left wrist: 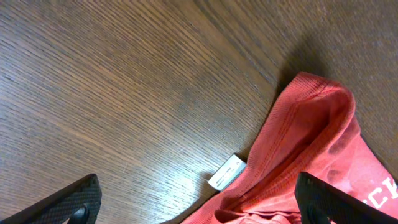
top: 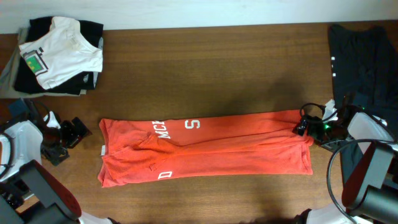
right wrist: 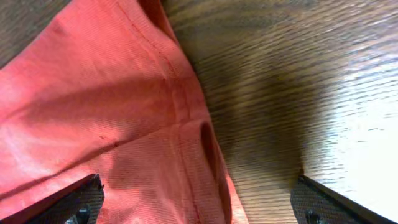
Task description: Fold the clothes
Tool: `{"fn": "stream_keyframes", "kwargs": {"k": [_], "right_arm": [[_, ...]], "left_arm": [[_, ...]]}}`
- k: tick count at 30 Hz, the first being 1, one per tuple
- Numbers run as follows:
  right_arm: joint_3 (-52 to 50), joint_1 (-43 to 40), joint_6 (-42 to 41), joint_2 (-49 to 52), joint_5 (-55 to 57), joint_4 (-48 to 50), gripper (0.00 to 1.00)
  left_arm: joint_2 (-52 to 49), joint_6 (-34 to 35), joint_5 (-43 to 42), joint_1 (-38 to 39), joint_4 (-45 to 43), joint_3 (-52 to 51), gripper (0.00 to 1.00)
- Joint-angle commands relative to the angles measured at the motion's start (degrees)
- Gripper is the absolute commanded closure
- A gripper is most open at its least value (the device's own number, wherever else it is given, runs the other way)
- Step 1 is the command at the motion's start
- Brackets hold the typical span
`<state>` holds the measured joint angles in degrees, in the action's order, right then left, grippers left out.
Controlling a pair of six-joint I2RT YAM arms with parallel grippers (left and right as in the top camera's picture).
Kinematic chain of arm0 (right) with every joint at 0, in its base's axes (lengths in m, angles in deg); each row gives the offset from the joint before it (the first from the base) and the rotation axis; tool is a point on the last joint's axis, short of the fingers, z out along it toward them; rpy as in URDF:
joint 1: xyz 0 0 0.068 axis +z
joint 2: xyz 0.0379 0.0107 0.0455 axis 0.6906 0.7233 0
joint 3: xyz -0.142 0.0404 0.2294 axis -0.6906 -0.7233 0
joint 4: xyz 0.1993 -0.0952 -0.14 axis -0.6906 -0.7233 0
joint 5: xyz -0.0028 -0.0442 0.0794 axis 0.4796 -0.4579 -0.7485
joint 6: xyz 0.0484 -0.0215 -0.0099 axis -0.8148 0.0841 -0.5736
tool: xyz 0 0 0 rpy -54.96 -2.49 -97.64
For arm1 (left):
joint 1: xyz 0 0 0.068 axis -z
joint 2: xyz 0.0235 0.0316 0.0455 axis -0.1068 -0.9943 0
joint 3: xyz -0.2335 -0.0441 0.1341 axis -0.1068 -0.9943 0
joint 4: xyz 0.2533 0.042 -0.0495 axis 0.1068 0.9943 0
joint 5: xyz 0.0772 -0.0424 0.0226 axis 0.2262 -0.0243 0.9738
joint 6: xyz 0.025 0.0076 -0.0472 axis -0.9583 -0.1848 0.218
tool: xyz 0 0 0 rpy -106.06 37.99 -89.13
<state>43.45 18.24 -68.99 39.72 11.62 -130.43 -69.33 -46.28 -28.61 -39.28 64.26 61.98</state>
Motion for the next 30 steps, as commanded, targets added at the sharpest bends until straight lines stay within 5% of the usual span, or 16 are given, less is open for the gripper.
{"fn": "stream_keyframes", "kwargs": {"k": [1,2,4,6,7,14,22,30], "right_arm": [[-3.2,2.1,0.5,1.7,-2.6,0.1,0.02],[-4.3,3.9,0.3,1.7,-2.5,0.2,0.11],[-6.1,8.0,-1.7,1.7,-2.4,0.9,0.46],[-6.2,11.3,-6.0,1.7,-1.9,1.6,0.91],[-6.1,11.3,-6.6,1.7,-1.9,1.6,0.96],[15.7,9.3,-9.4,-2.7,8.7,-19.4,0.96],[15.0,11.2,-12.3,-3.1,13.2,-19.3,0.96],[15.0,41.8,-24.9,-2.6,16.4,-17.6,0.96]], "left_arm": [[0.9,-0.1,-0.7,-0.2,-0.4,0.9,0.01],[0.9,-0.1,-0.7,-0.2,-0.5,0.9,0.01],[0.9,-0.1,-0.7,-0.2,-0.6,0.9,0.01],[0.9,-0.1,-0.7,-0.2,-0.6,0.9,0.01],[0.9,-0.1,-0.7,-0.2,-0.6,0.9,0.01],[0.9,-0.1,-0.7,-0.2,-0.2,0.9,0.01],[0.9,-0.1,-0.7,-0.2,-0.2,0.9,0.01],[0.9,-0.1,-0.9,-0.2,-0.2,0.9,0.01]]}}
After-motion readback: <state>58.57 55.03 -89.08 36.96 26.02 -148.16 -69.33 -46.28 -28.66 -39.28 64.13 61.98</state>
